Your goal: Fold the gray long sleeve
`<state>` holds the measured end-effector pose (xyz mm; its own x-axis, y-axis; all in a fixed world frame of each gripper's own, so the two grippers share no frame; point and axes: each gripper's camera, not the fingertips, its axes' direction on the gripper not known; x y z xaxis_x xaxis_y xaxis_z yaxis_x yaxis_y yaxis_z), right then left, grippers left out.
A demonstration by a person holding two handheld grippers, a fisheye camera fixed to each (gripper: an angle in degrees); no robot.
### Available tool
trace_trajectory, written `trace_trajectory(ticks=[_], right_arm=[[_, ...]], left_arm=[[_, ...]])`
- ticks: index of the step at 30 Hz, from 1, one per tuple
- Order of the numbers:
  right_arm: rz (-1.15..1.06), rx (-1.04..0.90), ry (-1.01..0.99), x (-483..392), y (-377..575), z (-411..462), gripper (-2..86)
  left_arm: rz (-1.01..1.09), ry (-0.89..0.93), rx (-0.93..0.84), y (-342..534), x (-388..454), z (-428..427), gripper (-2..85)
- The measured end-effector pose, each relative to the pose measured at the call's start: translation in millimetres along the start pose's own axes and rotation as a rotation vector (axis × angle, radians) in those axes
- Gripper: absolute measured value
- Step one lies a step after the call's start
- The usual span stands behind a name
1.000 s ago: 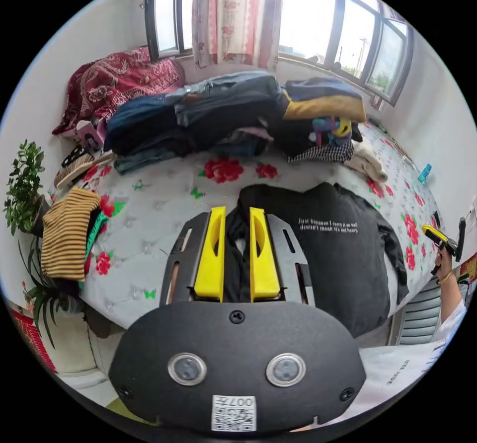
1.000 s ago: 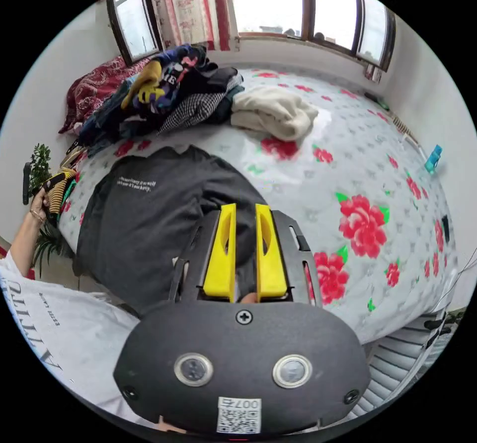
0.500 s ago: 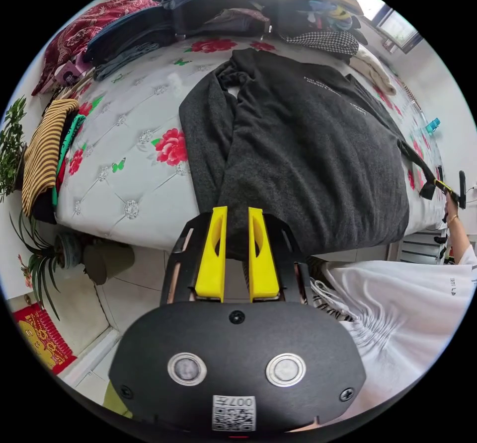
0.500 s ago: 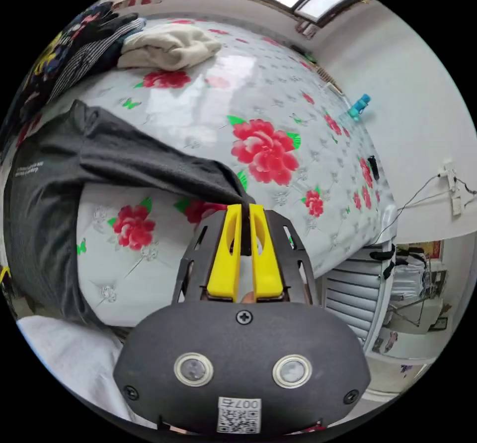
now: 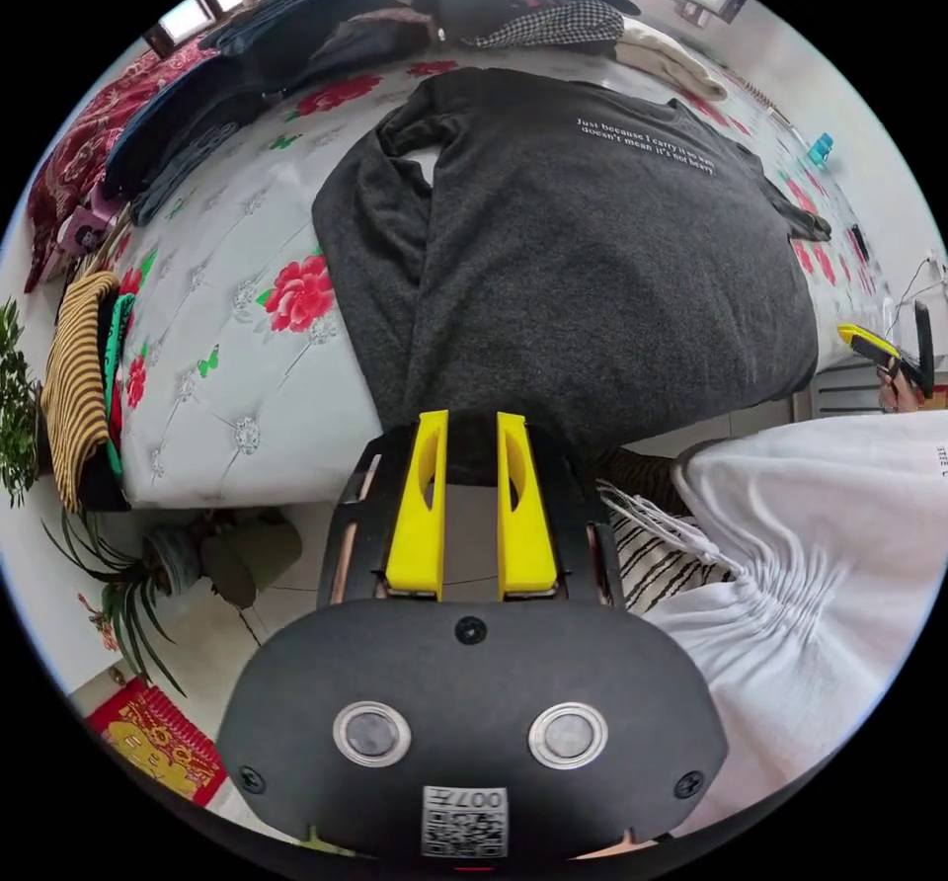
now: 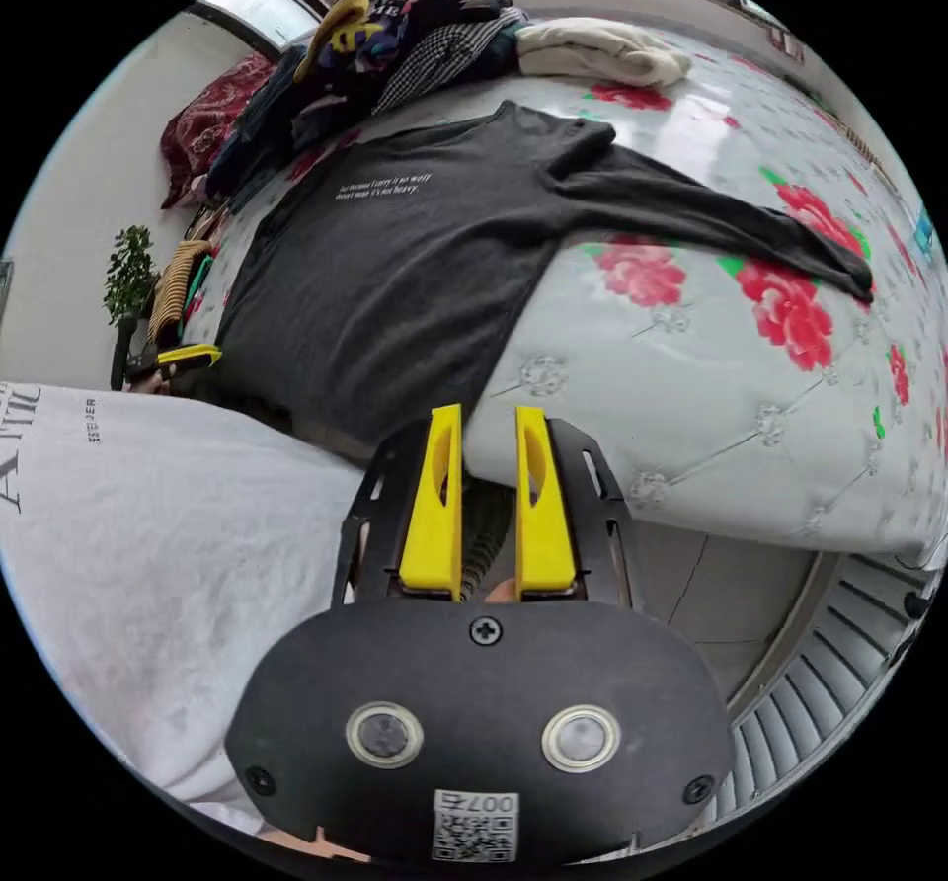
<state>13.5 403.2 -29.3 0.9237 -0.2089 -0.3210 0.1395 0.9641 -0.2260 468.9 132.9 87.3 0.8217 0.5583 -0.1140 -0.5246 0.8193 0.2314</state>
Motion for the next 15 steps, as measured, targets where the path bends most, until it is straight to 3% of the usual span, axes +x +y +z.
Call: trace_trajectory(ticks=[4,8,15], right_arm=[[-0.122,-0.136,0.055,-17.6,-1.3,39.8,7.8],[-0.147,-0.064,0.09,5.3,-8.4,10.9,7.0],[-0.11,0.175,-0.254,60.5,-97.6,-44.0,7.4]], left_arm=[[0.085,-0.091,-0.034,5.7,10.5,11.4,3.9],[0.053,-0.06,-0.074,21.3,-4.9,2.8,-0.3],[-0.141,0.053,0.135,39.0,-71.7,-58.8,-0.9]])
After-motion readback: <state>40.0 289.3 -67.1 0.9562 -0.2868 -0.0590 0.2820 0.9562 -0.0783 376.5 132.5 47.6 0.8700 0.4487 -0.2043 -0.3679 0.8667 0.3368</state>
